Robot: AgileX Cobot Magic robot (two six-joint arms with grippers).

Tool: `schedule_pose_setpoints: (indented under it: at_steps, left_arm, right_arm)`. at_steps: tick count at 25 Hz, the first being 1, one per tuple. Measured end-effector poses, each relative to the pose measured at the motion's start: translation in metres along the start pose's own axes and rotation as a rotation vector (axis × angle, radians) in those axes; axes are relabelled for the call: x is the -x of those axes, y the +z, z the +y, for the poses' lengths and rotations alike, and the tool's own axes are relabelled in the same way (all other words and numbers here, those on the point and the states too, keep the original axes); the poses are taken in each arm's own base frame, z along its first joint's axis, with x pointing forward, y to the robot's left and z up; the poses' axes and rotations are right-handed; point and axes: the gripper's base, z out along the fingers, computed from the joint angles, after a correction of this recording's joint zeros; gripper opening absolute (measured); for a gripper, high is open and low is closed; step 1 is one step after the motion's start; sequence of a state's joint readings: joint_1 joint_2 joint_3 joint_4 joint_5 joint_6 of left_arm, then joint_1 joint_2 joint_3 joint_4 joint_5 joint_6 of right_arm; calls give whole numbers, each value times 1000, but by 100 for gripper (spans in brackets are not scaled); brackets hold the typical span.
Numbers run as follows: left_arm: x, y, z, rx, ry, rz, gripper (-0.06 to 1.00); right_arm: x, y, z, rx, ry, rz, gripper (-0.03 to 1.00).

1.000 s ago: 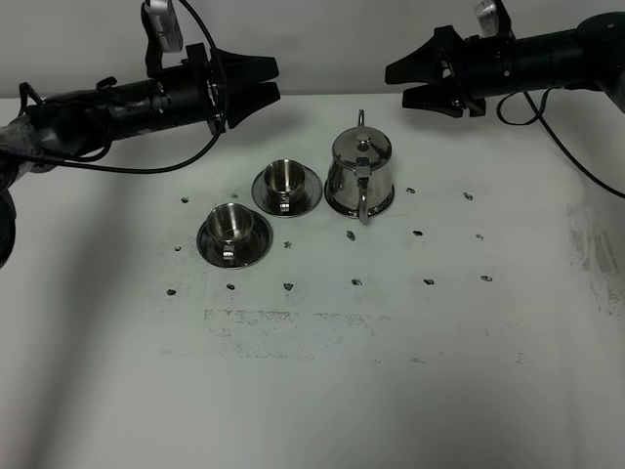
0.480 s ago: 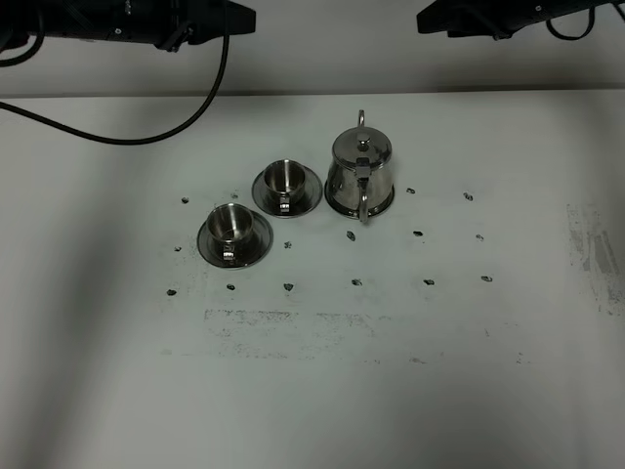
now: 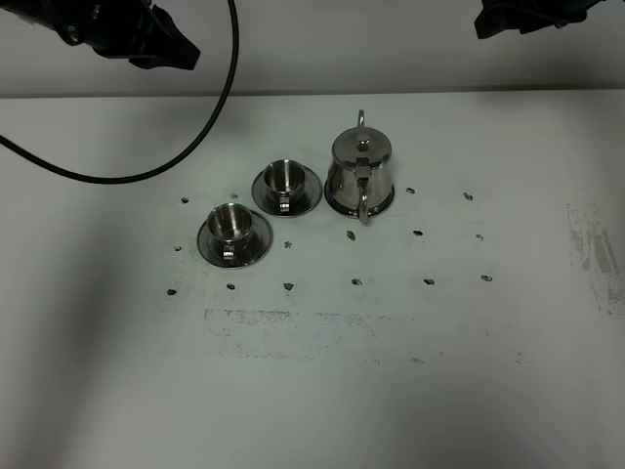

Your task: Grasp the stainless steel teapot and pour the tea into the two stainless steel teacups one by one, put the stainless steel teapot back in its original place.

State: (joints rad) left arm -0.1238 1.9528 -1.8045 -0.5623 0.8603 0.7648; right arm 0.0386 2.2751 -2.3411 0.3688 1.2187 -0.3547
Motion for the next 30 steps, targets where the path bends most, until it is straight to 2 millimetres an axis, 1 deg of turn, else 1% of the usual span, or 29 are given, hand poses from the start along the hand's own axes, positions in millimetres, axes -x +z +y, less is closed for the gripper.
schedule_pose_setpoints:
  at_steps: [1,2,3,5,6,7,9,11,12,15,18,23,25,27,30]
  left_arm:
    - [0,-13,-5,44,11,-34,25]
    - [-4,-23,-10,84,16,-58,25]
    - [-10,-30,-14,120,17,-75,24]
    - [-19,-52,-25,189,28,-126,24]
    - [-26,-59,-30,212,25,-142,24]
    - [-32,-70,-38,231,27,-160,24]
    - [-40,-95,-52,283,32,-227,24]
    - [-47,-117,-64,322,10,-293,24]
    - [-49,-131,-71,338,-5,-330,24]
    - [-61,-163,-89,373,-31,-366,24]
    - [-75,-187,-102,423,-63,-322,24]
    - [-111,-221,-111,591,-179,-117,24]
    - [-126,-229,-116,630,-209,-72,24]
    - [-143,-236,-126,646,-218,-68,24]
    - [-171,-242,-142,652,-231,-86,24]
  right_arm:
    - [-5,-3,1,-11,4,23,57]
    - [-9,-9,2,-28,5,37,57]
    - [-15,-14,4,-39,8,61,57]
    - [-28,-21,8,-41,25,103,56]
    - [-36,-24,11,-40,37,118,56]
    - [-45,-27,14,-39,47,128,55]
    - [-60,-32,19,-51,65,111,54]
    - [-77,-42,25,-67,76,89,53]
    - [-82,-46,29,-77,73,73,53]
    - [-98,-61,46,-97,43,44,53]
    - [-105,-65,65,-105,8,53,53]
    - [-109,-53,99,-147,-66,100,53]
    - [-109,-49,115,-176,-106,109,53]
    - [-109,-46,129,-192,-124,106,53]
    - [-109,-43,148,-187,-154,92,53]
